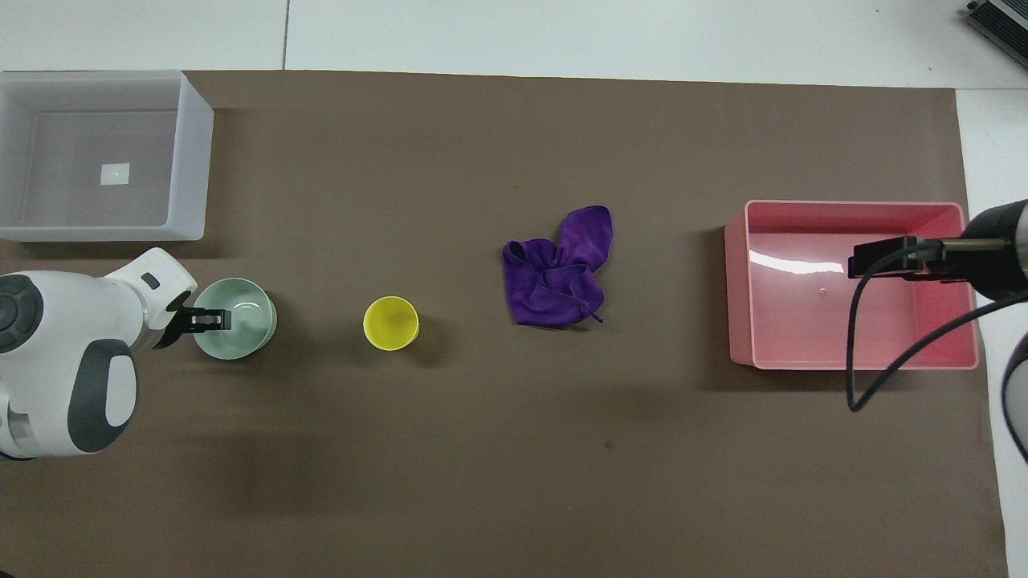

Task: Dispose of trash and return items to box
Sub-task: 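Lift the green bowl with the left gripper while the right gripper reaches the cloth, then place the bowl in the clear bin while the right gripper grasps the cloth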

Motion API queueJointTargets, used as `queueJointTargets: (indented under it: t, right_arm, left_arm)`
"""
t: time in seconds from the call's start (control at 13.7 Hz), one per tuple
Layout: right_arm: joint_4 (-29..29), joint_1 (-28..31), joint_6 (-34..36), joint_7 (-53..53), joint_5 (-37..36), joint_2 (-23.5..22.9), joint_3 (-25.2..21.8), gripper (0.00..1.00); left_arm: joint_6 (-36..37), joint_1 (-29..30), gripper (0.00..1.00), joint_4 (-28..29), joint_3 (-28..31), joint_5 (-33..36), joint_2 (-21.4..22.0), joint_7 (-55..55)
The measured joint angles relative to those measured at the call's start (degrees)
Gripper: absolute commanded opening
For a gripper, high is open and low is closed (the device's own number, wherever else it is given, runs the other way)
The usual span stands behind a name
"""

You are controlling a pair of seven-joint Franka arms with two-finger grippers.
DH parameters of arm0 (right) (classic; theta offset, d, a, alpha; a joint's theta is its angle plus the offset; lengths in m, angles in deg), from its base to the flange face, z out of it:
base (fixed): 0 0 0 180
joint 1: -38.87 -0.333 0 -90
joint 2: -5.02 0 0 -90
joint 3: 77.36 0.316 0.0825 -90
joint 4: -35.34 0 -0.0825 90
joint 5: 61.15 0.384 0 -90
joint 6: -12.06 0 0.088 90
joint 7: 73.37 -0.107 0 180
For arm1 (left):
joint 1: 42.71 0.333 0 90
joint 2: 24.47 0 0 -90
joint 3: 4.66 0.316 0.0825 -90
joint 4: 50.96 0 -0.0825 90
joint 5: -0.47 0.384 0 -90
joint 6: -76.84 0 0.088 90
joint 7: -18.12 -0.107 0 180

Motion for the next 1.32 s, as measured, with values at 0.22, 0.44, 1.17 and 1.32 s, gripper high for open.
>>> queueJointTargets:
  t: [0.22,0.44,1.17,1.32]
  right_arm:
    - [2.7,-2.7,-6.5,-0.1,0.3,-2.1,0.1,1.0]
    - [3.4,-5.8,-12.1,-0.9,0.5,-6.0,0.1,1.0]
    - [8.2,-15.7,-32.8,-3.1,5.1,-19.1,0.3,1.0]
    - [10.9,-18.0,-38.9,-4.2,5.1,-20.9,0.4,1.0]
  left_arm:
    - [0.0,0.0,0.0,-0.2,-0.1,0.0,0.1,-0.7]
    - [4.2,0.0,0.0,-4.3,-0.3,0.0,1.2,-2.8]
    - [14.5,4.3,0.0,-29.2,0.2,0.0,-5.9,-9.1]
    - [14.5,6.9,0.0,-36.1,0.2,0.0,-10.3,-10.8]
